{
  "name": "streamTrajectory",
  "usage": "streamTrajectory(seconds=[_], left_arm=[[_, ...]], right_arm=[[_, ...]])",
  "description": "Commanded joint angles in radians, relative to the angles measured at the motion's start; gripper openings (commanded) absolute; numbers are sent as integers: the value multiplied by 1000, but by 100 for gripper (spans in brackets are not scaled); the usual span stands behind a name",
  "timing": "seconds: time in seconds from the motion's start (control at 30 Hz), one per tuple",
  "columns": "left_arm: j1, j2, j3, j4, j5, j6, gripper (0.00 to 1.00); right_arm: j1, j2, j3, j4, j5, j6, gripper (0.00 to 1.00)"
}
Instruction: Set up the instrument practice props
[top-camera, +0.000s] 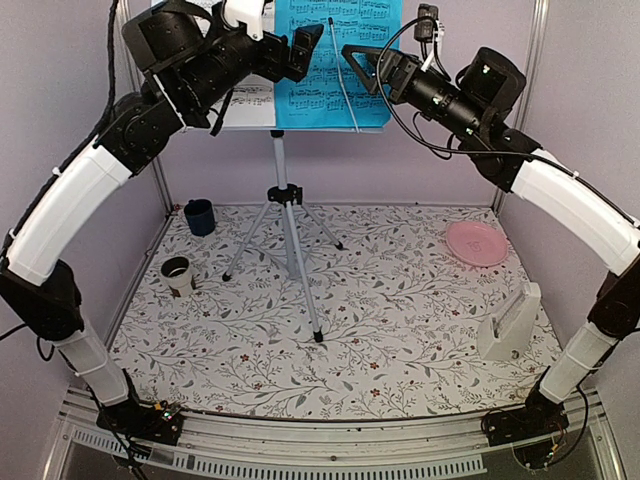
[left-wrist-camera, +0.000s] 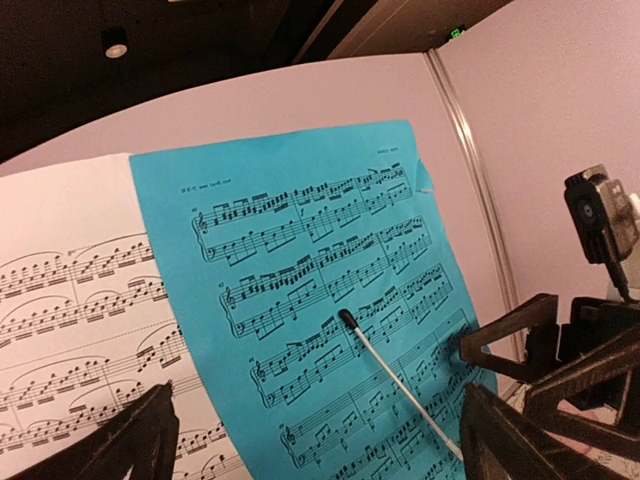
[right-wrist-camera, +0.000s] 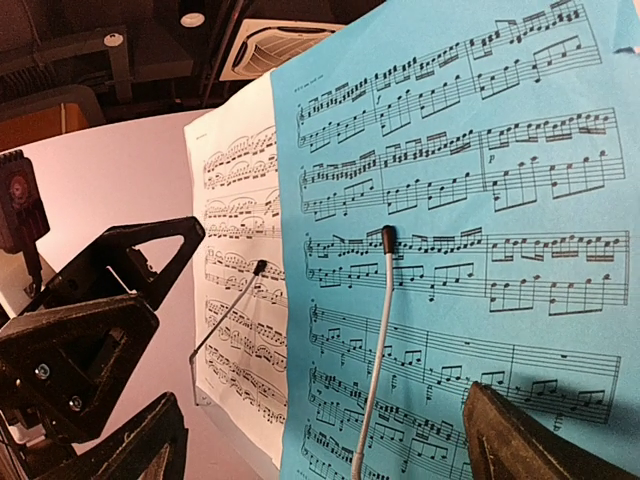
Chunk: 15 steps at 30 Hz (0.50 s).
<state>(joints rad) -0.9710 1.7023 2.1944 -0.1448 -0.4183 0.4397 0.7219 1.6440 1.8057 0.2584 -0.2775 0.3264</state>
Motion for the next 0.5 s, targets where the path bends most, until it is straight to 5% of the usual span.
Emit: streamTrajectory(seconds=[0.0, 0.17, 0.47], left_arm=[[-34, -105, -105, 43, -52, -9, 99], [-66, -211, -255, 24, -43, -31, 99], [-83, -430, -701, 25, 108, -179, 99]], right_arm=[[5, -96, -70, 22, 46, -42, 100], [-8, -160, -141, -78, 50, -83, 99], [-129, -322, -261, -502, 106, -94, 99]])
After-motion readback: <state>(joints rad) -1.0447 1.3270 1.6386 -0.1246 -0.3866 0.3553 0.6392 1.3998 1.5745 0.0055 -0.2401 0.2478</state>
